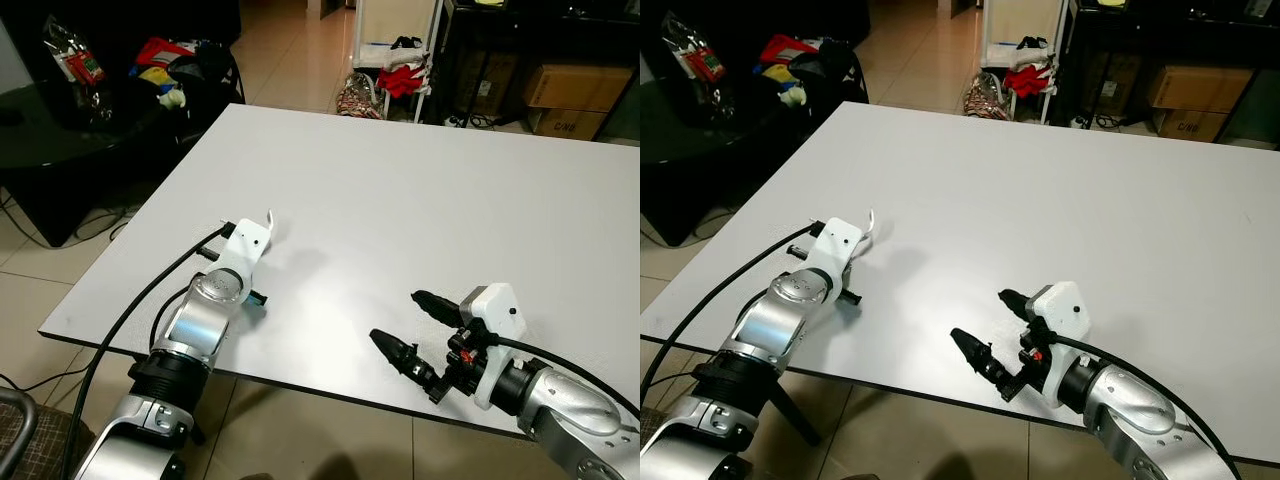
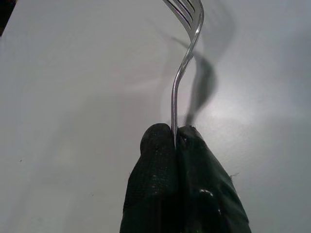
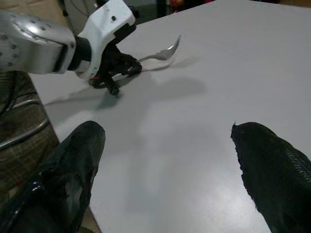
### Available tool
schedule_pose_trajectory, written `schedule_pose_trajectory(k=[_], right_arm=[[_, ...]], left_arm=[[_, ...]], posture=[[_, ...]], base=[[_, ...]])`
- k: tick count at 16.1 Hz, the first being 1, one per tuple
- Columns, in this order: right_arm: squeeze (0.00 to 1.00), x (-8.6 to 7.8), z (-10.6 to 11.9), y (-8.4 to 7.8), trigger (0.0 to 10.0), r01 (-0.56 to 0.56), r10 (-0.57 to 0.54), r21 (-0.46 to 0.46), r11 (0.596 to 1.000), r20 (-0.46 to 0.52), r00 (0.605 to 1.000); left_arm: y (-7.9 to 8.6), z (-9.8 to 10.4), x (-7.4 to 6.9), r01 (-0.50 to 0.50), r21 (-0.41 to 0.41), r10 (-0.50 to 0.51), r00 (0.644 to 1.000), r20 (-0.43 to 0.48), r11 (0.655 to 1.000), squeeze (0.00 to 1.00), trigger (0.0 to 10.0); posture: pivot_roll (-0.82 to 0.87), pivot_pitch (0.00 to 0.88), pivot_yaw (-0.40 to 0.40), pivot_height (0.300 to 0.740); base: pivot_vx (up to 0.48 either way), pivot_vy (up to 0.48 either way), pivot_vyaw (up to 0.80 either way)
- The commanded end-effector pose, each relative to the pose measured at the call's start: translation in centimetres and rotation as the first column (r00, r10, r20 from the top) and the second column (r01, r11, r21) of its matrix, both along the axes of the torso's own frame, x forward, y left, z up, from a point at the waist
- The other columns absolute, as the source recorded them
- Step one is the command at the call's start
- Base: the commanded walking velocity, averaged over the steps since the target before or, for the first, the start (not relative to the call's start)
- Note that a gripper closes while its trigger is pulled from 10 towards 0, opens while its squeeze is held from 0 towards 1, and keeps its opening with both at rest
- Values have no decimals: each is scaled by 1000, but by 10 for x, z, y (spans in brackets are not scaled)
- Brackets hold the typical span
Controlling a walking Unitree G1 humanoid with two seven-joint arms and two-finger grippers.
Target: Setting the table
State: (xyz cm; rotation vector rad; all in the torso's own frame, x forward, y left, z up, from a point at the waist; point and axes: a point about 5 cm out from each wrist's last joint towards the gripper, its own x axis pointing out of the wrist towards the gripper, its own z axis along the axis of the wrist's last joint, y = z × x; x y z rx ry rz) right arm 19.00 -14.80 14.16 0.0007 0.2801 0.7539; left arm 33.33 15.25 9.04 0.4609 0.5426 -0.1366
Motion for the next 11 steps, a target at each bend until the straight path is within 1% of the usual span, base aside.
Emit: schedule_pose_trajectory(k=[1, 2, 3, 4, 5, 8, 11], right_arm=[[0, -3, 1, 2, 10000, -23, 23, 0, 1000, -6, 1000], [0, -3, 1, 2, 10000, -26, 26, -1, 1000, -7, 1000], [0, -4, 1, 2, 10000, -30, 30, -1, 1000, -10, 1000], [0, -4, 1, 1, 10000, -33, 33, -4, 999, -12, 999], [0, -5, 1, 2, 10000, -34, 33, -7, 999, -13, 999], [0, -8, 0, 0, 10000, -27, 27, -15, 1000, -21, 999], [0, -7, 1, -3, 10000, -27, 27, -20, 999, -20, 999]], left_arm=[[3, -1, 1, -22, 1, 22, 1000, -18, 1000, 0, 10000], [2, -2, 1, -25, -23, 24, 999, -25, 999, 0, 10000], [1, -2, 1, -25, -31, 24, 999, -27, 999, 82, 10000], [-2, -2, 1, -23, -59, 22, 999, -32, 998, 984, 10000], [-3, -2, 1, -21, -69, 18, 999, -35, 997, 1000, 10000], [-5, -2, 0, -15, -93, 11, 999, -43, 996, 1000, 10000], [-8, 8, 3, -4, -130, 3, 1000, -9, 992, 1000, 10000]], posture=[[5, 0, 41, 740], [5, 0, 41, 740], [3, 0, 42, 740], [1, 0, 44, 740], [0, 0, 47, 740], [1, 0, 46, 740], [1, 0, 46, 740]], base=[[0, 0, 0], [0, 0, 0], [0, 0, 0], [0, 0, 0], [0, 0, 0], [0, 0, 0], [0, 0, 0]])
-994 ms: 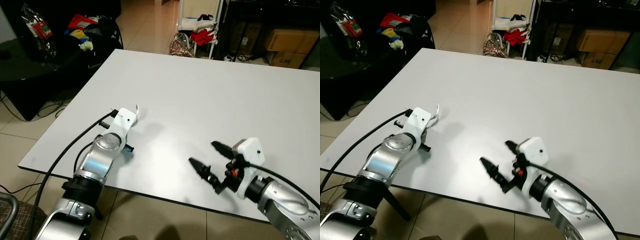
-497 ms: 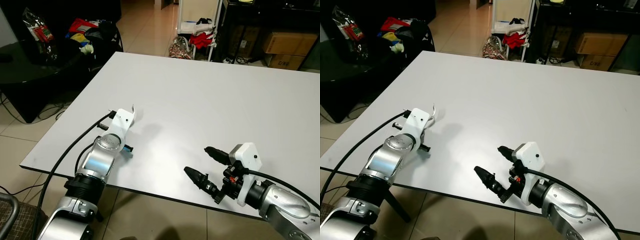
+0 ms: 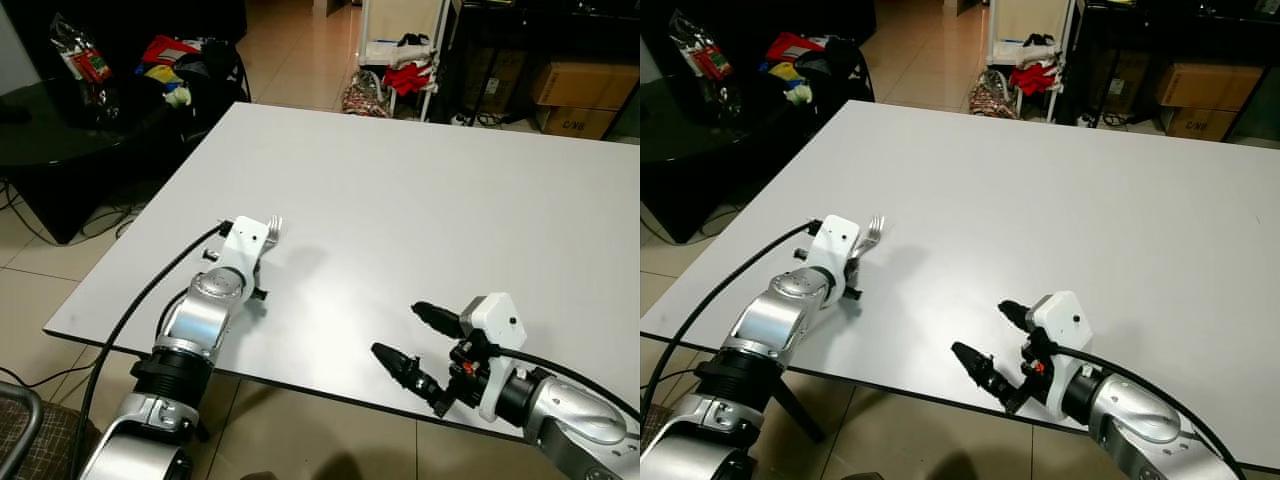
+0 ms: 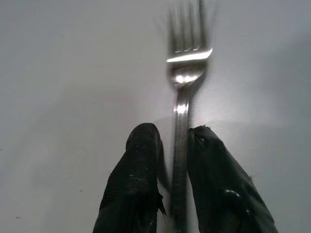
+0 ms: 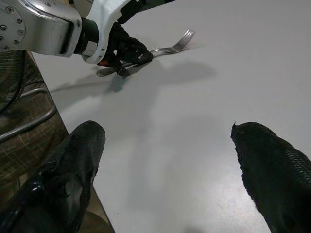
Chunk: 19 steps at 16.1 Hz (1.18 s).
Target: Setting the table
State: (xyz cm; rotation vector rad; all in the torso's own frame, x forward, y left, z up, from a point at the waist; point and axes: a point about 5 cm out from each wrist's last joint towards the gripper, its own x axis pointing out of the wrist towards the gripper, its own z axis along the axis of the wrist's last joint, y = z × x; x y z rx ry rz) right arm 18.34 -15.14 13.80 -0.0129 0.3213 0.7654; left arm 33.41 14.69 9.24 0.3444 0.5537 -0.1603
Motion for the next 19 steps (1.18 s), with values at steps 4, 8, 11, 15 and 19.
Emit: schedule_pose_trajectory(k=[4, 8, 11, 15, 19], right_arm=[[0, 2, 5, -3, 10000, -4, 4, -3, 1000, 20, 1000], [0, 6, 8, -6, 10000, -9, 9, -11, 1000, 31, 999], [0, 4, 8, -7, 10000, 5, -4, -12, 1000, 28, 1000], [0, 1, 7, -5, 10000, 1, -1, -6, 1000, 22, 1000], [0, 2, 9, -5, 10000, -11, 12, -12, 1000, 26, 1000]], left_arm=[[-2, 21, 6, 31, -36, -29, 998, 55, 999, 1000, 10000], [3, 45, 18, 23, -29, -17, 985, 170, 999, 965, 10000], [25, 41, 17, -36, 40, 29, 984, 176, 999, 0, 10000], [47, 35, 15, -68, 133, 44, 983, 178, 989, 0, 10000], [50, 23, 9, -18, 190, -5, 993, 120, 982, 0, 10000]], posture=[[5, 0, 45, 740], [4, 0, 35, 740], [-5, 0, 47, 740], [-5, 0, 47, 740], [-5, 0, 46, 740]], base=[[0, 0, 0], [0, 0, 0], [0, 0, 0], [0, 0, 0], [0, 0, 0]])
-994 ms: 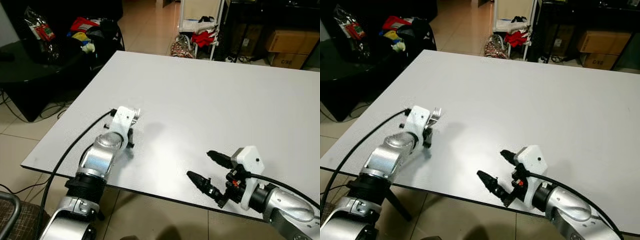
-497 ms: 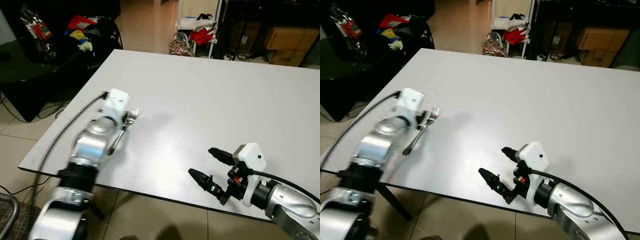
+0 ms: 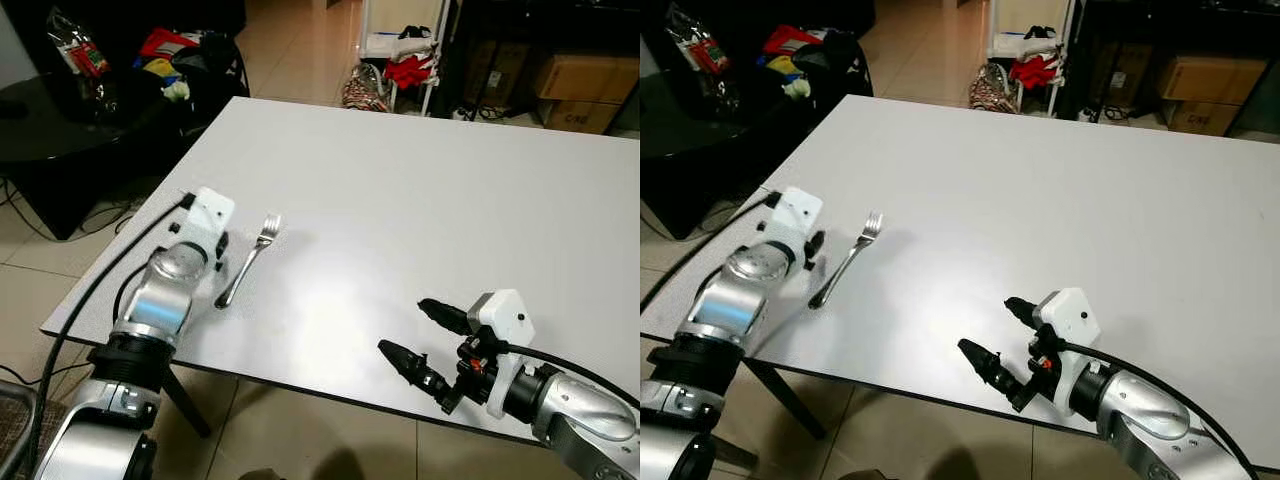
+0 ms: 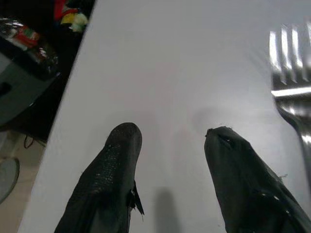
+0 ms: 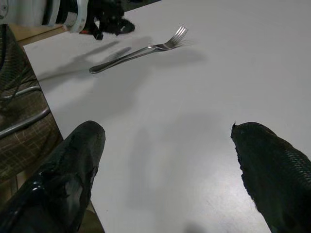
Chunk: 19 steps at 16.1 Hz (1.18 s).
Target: Setting the table
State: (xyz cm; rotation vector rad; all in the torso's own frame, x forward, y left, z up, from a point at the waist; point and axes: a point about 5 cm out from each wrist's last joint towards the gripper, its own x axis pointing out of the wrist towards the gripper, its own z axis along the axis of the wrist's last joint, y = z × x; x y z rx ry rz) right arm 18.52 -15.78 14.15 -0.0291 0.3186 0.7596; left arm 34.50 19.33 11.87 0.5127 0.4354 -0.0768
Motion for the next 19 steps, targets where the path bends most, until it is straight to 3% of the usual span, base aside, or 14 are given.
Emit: schedule_pose_trajectory(k=[1, 11, 14, 15, 16, 17, 19], right_arm=[[0, 0, 5, 2, 10000, -16, 16, 1, 1000, 18, 1000], [0, 5, 4, 2, 10000, -34, 34, 1, 999, 26, 999], [0, 7, 6, 0, 10000, 2, -3, 11, 1000, 51, 999], [0, 13, 13, -5, 10000, 93, -99, 77, 993, 78, 992], [0, 15, 14, -6, 10000, 116, -123, 86, 989, 87, 989], [0, 21, 19, -14, 10000, 239, -251, 103, 966, 134, 959], [0, 30, 23, -25, 10000, 480, -498, 132, 867, 234, 835]], left_arm=[[2, -5, -3, 13, 16, -13, 999, -29, 1000, 0, 10000], [-8, -13, -13, 118, -14, -119, 984, -133, 993, 0, 10000], [-6, -7, -12, 115, -20, -117, 986, -119, 993, 0, 10000], [-1, 5, -7, 89, -19, -90, 994, -68, 996, 0, 10000], [1, 9, -6, 81, -26, -82, 995, -54, 996, 0, 10000], [5, 28, -3, 76, -49, -74, 996, 46, 996, 0, 10000], [2, 67, -7, 124, -184, -57, 942, 330, 975, 0, 10000]], posture=[[-3, 0, 51, 740], [8, 0, 47, 740], [3, 0, 51, 740], [-1, 0, 51, 740], [-1, 0, 51, 740], [-8, 0, 56, 740], [-20, 0, 66, 740]], base=[[0, 0, 0], [0, 0, 0], [0, 0, 0], [0, 0, 0], [0, 0, 0], [0, 0, 0], [0, 0, 400]])
